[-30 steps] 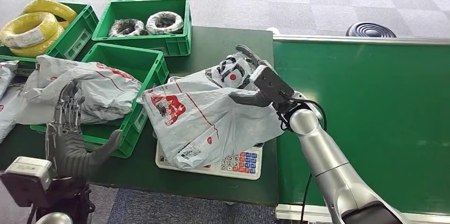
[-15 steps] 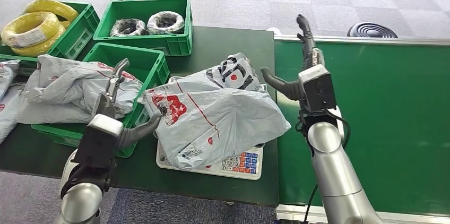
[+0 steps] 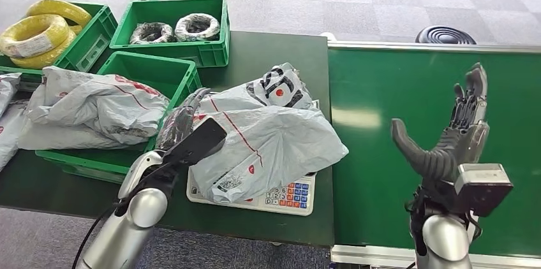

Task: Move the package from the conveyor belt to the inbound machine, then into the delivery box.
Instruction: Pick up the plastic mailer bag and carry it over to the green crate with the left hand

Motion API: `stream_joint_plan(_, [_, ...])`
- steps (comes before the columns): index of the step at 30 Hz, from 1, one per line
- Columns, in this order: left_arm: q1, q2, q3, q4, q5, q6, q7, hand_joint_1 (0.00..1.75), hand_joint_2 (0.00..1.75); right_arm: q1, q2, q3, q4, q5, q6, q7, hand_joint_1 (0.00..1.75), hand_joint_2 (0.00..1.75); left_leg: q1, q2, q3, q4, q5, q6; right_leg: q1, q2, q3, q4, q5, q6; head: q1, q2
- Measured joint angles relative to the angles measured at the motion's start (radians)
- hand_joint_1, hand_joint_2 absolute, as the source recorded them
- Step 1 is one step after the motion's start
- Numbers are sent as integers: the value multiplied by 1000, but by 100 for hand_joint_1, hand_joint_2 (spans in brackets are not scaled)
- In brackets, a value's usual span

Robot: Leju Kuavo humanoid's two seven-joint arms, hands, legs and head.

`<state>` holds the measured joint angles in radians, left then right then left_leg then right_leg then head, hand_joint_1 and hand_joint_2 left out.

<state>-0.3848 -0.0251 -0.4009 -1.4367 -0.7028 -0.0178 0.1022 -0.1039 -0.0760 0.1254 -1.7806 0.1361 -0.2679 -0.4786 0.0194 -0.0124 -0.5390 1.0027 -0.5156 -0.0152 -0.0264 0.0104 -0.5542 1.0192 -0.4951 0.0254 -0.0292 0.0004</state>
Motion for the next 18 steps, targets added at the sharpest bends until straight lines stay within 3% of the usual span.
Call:
stream_joint_plan(4, [-53, -10, -17, 123, -9, 1, 1, 51, 175, 81, -7, 6, -47, -7, -4, -16, 0, 175, 0, 2, 0, 0, 0, 0, 0, 2, 0, 0, 0, 0, 0, 0])
stream_joint_plan(8, [-73, -15, -23, 176, -12, 1, 2, 174, 175, 106, -15, 7, -70, -8, -7, -16, 0, 175, 0, 2, 0, 0, 0, 0, 0, 2, -1, 0, 0, 0, 0, 0])
stream_joint_plan(12, [-100, -19, -33, 227, -41, -13, 23, 175, 175, 125, -24, 26, -77, -4, -8, -26, 0, 175, 0, 1, 0, 0, 0, 0, 0, 2, 0, 0, 0, 0, 0, 0])
stream_joint_plan(18, [-169, -28, -44, 362, -117, -37, 41, 175, 175, 124, -25, 131, -70, -16, -27, -47, 0, 175, 0, 2, 0, 0, 0, 0, 0, 3, 0, 0, 0, 0, 0, 0])
